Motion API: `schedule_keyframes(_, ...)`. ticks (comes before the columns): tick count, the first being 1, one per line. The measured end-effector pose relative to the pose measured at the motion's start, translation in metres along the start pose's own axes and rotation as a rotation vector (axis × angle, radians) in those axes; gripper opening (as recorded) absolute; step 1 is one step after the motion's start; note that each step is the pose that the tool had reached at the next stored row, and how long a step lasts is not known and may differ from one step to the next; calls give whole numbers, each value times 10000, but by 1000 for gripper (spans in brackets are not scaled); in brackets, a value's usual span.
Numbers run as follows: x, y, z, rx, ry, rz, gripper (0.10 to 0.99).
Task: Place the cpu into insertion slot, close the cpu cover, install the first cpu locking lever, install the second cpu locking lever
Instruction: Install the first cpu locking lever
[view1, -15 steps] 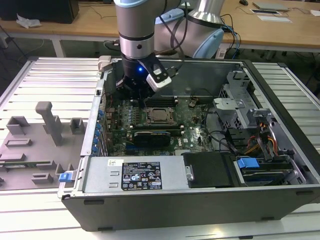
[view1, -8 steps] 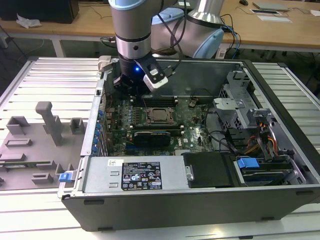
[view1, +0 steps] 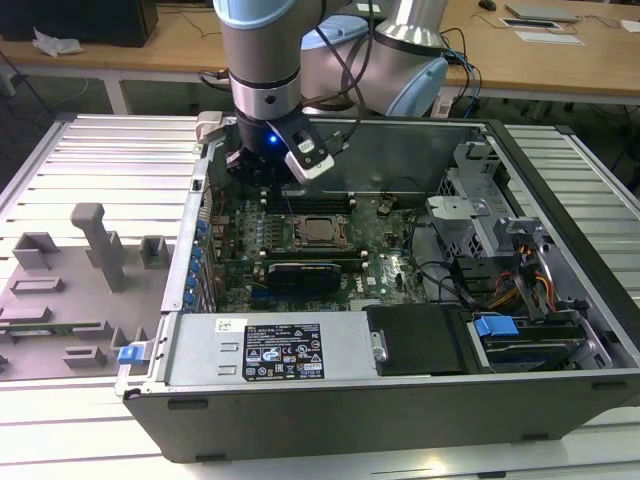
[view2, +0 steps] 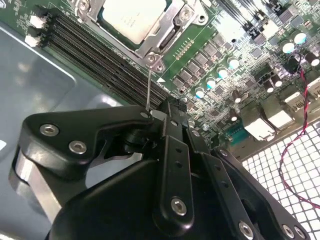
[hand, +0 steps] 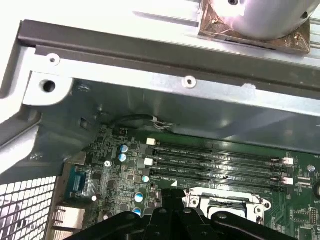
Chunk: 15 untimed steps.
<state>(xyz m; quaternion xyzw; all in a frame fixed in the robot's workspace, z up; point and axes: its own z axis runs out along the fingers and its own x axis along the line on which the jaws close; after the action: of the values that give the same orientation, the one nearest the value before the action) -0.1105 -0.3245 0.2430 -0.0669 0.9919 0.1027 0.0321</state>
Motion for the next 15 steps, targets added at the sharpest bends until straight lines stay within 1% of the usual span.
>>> schedule_keyframes(1, -13, -2, 1, 0, 0, 0, 106)
schedule_keyframes(2, -44, -6, 4, -1, -1, 0, 106)
schedule_keyframes(5, -186, -28, 18, -8, -2, 1, 106)
schedule_keyframes(9, -323, -49, 31, -8, -1, 1, 106)
schedule_keyframes(12, -472, -72, 43, -8, -1, 0, 106)
schedule_keyframes(13, -541, -82, 49, -8, 0, 1, 106)
schedule_keyframes(15, -577, -87, 51, -8, 2, -1, 106)
